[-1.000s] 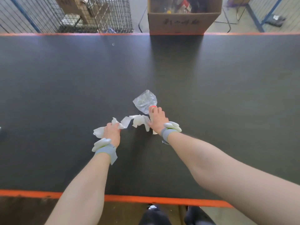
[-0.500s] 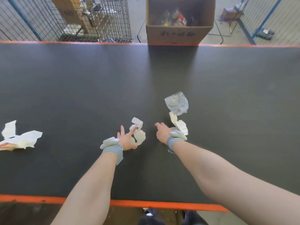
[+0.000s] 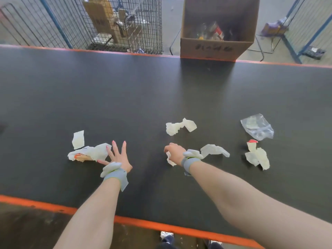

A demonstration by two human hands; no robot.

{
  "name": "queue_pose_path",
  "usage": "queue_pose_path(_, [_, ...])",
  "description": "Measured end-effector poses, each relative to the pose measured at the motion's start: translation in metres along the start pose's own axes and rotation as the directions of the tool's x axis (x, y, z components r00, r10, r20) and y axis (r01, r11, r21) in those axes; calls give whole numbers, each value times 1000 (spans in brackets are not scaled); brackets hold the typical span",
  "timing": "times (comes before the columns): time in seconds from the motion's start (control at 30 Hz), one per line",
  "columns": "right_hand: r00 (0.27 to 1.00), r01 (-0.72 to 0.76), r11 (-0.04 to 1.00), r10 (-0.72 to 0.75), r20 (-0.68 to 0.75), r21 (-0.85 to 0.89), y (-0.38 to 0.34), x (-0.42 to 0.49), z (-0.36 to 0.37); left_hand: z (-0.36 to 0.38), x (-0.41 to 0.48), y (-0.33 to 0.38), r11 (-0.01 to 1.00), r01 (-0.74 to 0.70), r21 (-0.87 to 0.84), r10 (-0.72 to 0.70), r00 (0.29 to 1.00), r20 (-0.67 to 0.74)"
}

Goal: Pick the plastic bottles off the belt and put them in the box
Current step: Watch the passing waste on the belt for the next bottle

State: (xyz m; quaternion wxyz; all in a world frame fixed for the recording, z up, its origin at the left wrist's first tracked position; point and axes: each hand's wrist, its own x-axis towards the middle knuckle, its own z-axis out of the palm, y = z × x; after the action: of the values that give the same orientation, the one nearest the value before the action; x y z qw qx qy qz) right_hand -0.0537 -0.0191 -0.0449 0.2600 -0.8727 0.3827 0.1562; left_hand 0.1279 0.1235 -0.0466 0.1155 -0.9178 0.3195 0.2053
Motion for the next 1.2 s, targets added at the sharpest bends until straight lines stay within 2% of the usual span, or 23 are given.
queue_pose_path(0.1, [998,-30,998,33,-61,46,-14,5,-6,5,2,-23,998,52,-29,-52,999,-1])
queue_pose_path(0.2, [987,-4,997,16,-159,74,-28,6,-4,13,9,-40,999,26,-36,-24,999,41])
queue_pose_path(0.27, [985,51,997,-41,-167,59,-34,5,-1,17,13,-48,999,-27,-30,29,997,66])
queue_pose_path(0.37, [991,120,990,-114,-75,76,-39,1,6,18,18,-46,987,-163,3,162,986,47])
queue_pose_path(0.43, [989,148,984,-144,-42,98,-42,-1,11,17,21,-37,972,-216,-91,217,976,7])
queue_pose_path(0.53, [981,193,978,-190,-46,75,-45,1,15,13,20,-24,929,-233,-288,195,968,-154])
queue_pose_path(0.6, [979,196,979,-192,-67,57,-46,4,16,7,19,-17,900,-254,-355,180,957,-228])
queue_pose_path(0.77, [991,123,991,-125,38,60,-47,11,12,-11,11,-9,950,-180,-256,152,980,-125])
queue_pose_path(0.9, [969,82,990,-52,242,-113,-38,13,23,-3,12,-17,963,-225,-147,208,970,-125])
queue_pose_path(0.97, [981,-32,997,45,187,-74,-32,16,36,-2,13,-24,975,-202,-96,188,973,-136])
queue_pose_path(1.03, [991,-134,981,130,33,141,-30,16,40,-4,14,-31,986,-156,-62,144,976,-162])
queue_pose_path(1.1, [989,-119,959,138,-56,258,-30,14,35,-7,16,-41,995,-92,-43,82,977,-197])
queue_pose_path(1.2, [993,-22,987,40,-107,157,-35,16,25,-13,21,-55,1000,3,-27,-8,980,-199])
